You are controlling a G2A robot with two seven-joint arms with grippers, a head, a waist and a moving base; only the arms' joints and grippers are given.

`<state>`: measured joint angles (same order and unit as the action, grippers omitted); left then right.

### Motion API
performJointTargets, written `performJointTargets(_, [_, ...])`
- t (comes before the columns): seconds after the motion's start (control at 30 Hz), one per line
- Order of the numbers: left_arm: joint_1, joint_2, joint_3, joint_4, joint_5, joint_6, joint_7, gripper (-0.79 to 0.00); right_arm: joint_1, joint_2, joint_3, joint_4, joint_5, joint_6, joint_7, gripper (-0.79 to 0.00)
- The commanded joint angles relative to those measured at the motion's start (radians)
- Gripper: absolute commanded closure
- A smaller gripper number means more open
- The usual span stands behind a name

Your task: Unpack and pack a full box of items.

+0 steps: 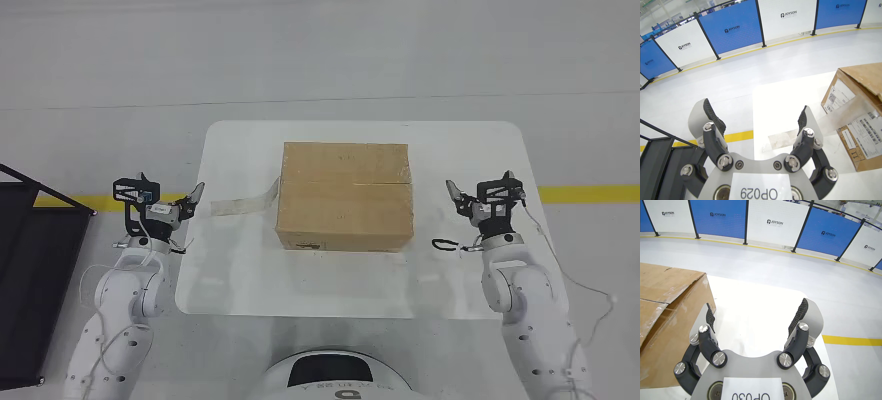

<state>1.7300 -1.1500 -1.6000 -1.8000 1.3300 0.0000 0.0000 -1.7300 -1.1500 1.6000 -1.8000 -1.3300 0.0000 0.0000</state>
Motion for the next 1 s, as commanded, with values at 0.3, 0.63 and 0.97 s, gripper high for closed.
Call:
performJointTargets(0.3, [0.0, 0.0, 0.0, 0.0, 0.0, 0.0, 0.0, -0.785, 0.039, 0.002, -0.058, 0.052, -0.126, -0.074, 0.028, -0.785])
performJointTargets(0.63, [0.0, 0.0, 0.0, 0.0, 0.0, 0.0, 0.0, -0.785, 0.04, 0.009, -0.042, 0.071, 0.006, -0.325, 0.005, -0.785])
performJointTargets(0.97, [0.0, 0.0, 0.0, 0.0, 0.0, 0.0, 0.0, -0.785, 0.031, 0.038, 0.086, 0.095, 0.396, -0.766, 0.144, -0.785])
